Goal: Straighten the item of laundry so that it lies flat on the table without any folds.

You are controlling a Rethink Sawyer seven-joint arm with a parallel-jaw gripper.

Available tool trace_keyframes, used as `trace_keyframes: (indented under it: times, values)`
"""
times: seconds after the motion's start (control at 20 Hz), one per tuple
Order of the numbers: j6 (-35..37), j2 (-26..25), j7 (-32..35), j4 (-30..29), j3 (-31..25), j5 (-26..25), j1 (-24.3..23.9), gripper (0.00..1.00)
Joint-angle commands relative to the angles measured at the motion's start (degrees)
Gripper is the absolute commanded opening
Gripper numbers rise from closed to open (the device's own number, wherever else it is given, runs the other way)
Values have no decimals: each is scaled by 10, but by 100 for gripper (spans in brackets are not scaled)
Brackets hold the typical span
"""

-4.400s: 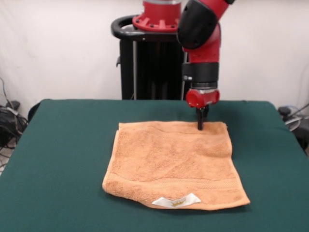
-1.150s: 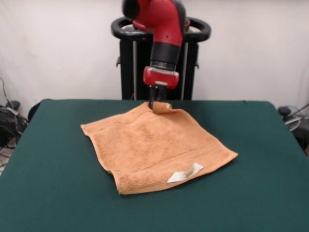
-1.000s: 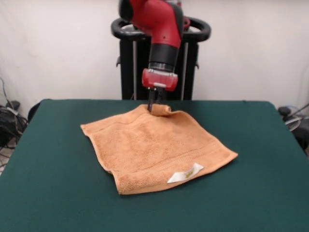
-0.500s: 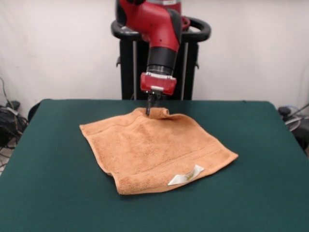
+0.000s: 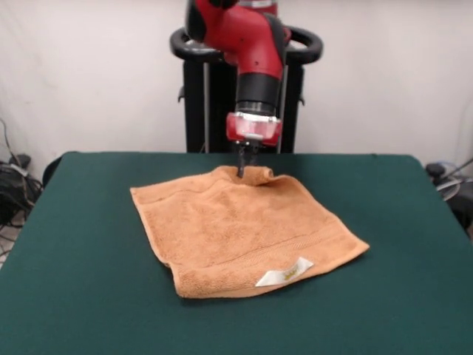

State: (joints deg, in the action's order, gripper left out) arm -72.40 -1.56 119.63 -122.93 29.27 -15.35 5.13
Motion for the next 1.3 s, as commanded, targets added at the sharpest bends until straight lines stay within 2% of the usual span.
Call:
trace_keyframes:
  times: [0.05,0.2,0.4,0.75,1.05,1.3]
  values:
    - [178,-17,-99,89,14,-138,133,0]
    - [209,-5,-97,147,35,-256,192,0]
    - [189,-8,-119,172,54,-317,236,0]
    - [178,-10,-154,185,69,-348,258,0]
    - [198,-7,-148,185,81,-330,261,0]
    - [193,-18,-188,189,102,-307,276,0]
